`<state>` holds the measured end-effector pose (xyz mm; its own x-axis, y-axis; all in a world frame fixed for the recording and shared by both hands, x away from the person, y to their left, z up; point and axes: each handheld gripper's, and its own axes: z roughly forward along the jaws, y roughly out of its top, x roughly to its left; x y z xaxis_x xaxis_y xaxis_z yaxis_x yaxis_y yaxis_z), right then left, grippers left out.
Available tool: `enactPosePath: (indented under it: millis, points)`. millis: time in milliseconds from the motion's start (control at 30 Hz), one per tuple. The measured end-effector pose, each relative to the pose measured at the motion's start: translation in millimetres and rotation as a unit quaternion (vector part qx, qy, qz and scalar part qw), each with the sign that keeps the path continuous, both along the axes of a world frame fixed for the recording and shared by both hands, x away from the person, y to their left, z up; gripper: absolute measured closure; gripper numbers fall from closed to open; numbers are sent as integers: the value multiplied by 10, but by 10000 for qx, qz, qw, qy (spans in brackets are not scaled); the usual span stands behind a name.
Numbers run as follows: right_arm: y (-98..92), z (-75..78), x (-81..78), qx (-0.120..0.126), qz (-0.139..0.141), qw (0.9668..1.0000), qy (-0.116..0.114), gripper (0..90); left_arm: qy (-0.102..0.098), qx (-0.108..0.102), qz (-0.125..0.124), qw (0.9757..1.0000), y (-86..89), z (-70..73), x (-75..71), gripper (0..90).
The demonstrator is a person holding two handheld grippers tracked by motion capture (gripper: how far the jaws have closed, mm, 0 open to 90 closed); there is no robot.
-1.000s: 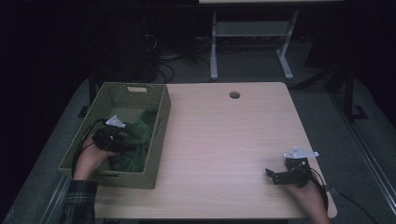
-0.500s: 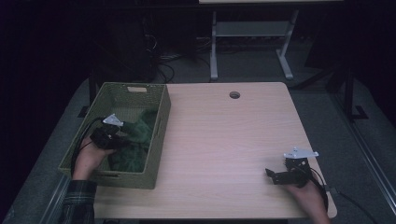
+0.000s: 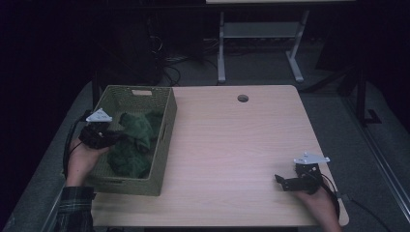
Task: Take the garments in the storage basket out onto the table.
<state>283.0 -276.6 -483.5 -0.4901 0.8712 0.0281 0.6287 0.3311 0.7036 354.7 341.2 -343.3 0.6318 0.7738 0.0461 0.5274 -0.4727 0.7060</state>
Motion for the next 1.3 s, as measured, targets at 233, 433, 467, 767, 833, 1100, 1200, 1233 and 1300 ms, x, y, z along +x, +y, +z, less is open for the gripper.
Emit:
enactPosePath:
  millis: [233, 433, 467, 767, 833, 1100, 1200, 1233, 1300]
  points:
    - [0, 0, 0, 0, 1, 10000, -3, 21, -254, -328, -4, 9991, 84, 221, -20, 836]
    - [0, 0, 0, 1, 0, 10000, -2, 21, -425, -466, -17, 9980, 138, 446, -54, 837]
    - [0, 0, 0, 1, 0, 10000, -4, 21, -476, -517, 14, 9975, 144, 483, -62, 836]
    - [1, 0, 0, 3, -2, 10000, -1, 21, -634, -702, -79, 9955, 142, 767, -96, 839]
    - [1, 0, 0, 3, -2, 10000, -2, 21, -643, -750, -94, 9951, 135, 826, -104, 839]
    - [1, 0, 0, 4, -3, 10000, 1, 21, -797, -968, -183, 9919, 105, 1148, -149, 841]
    - [1, 0, 0, 3, -2, 10000, -1, 21, -873, -1079, -233, 9901, 69, 1280, -168, 841]
    - [0, 0, 0, 3, -1, 10000, -3, 21, -897, -1091, -246, 9897, 52, 1320, -174, 841]
    - [1, 0, 0, 4, -2, 10000, -1, 21, -934, -1106, -289, 9890, 17, 1391, -181, 841]
